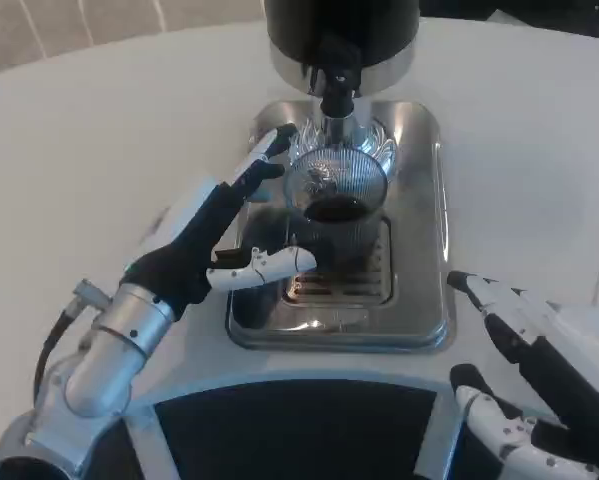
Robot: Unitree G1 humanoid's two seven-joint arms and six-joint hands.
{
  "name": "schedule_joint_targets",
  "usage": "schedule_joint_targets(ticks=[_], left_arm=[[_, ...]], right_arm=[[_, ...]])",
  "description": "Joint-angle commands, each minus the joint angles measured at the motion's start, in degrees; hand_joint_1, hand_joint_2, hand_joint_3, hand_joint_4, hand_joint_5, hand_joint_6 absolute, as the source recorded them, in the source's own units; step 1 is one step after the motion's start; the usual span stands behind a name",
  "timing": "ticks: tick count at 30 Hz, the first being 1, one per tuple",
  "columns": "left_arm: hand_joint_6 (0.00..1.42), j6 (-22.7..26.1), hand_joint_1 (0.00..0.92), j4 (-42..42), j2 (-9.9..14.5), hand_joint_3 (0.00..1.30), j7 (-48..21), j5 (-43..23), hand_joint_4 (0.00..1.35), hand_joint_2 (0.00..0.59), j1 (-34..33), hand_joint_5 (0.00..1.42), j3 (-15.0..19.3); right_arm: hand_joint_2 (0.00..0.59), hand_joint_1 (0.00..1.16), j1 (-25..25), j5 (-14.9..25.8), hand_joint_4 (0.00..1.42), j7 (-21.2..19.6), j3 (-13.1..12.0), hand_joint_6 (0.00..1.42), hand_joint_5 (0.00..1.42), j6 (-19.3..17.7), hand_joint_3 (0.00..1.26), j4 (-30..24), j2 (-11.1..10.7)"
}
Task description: Grasp the cup under the faucet to collect the drink, then remove the cup.
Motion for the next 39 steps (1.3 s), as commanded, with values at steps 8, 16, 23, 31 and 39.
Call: schedule_joint_targets(ticks=[8,16,23,31,39], left_arm=[[0.25,-2.45,0.411,0.49,1.05,0.06,-3.59,-1.53,0.02,0.086,-0.21,0.14,-0.07],[0.25,-2.11,0.410,1.54,0.04,0.06,-4.62,-1.38,0.03,0.086,-1.55,0.14,-0.86],[0.27,-1.41,0.409,3.77,-1.23,0.07,-4.54,-0.86,0.03,0.086,-3.42,0.15,-2.23],[0.27,-0.59,0.409,4.75,-2.18,0.07,-4.26,-0.72,0.03,0.087,-4.73,0.15,-2.58],[0.28,1.01,0.409,4.83,-2.60,0.06,-4.32,-0.46,0.03,0.087,-5.36,0.15,-2.82]], right_arm=[[0.576,0.10,0.23,-2.30,0.00,1.22,2.09,0.00,0.00,2.43,0.01,-0.85,5.30],[0.577,0.10,0.13,-2.40,0.00,1.32,2.20,0.00,0.00,3.00,0.02,-0.85,4.89],[0.577,0.11,0.76,-1.67,0.00,1.06,1.63,0.00,0.00,2.46,0.02,-0.85,4.82],[0.569,0.11,1.09,-1.00,0.00,0.95,1.39,0.00,0.00,2.22,0.03,-0.85,4.79],[0.567,0.11,1.22,-0.53,0.00,0.94,1.16,0.00,0.00,2.43,0.03,-0.85,4.60]])
